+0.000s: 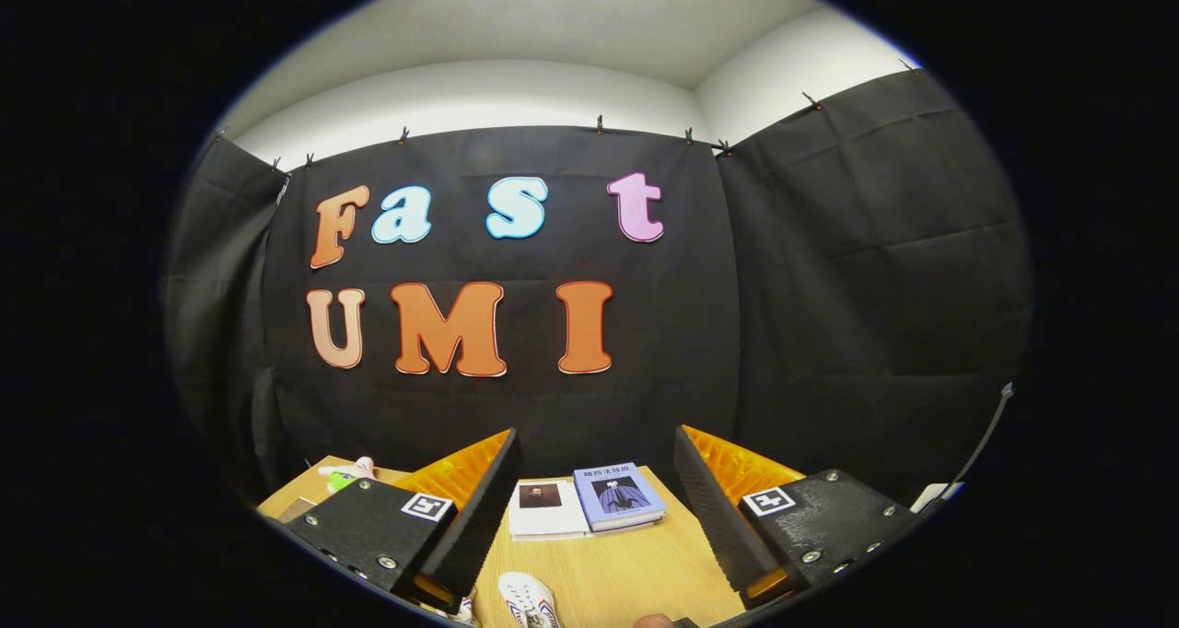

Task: Open the storage box then place both shoes into the box .Put the left shoe in first, then the right shoe, with the right side of both shoes facing outward in a uniform manner.

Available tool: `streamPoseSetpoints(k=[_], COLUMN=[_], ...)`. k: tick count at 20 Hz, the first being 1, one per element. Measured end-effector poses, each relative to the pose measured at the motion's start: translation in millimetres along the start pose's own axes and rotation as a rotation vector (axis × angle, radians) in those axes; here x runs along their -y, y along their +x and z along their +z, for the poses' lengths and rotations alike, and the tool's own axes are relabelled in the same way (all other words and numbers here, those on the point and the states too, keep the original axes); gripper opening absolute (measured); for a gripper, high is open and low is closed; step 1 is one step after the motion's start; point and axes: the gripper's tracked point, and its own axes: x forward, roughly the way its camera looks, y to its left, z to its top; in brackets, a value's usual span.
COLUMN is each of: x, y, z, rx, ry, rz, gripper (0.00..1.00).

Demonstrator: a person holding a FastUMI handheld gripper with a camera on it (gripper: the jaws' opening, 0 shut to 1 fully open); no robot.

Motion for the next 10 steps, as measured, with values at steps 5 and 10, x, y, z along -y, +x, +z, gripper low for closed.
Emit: streamPoseSetpoints(k=[5,10], x=[-17.7,-61.3], y=[8.2,11.2], z=[-18.1,-46.2], rx=[-0.046,-0.102], ry=[0.015,0.037], rz=[0.082,0.245], gripper=[0.99,0.99])
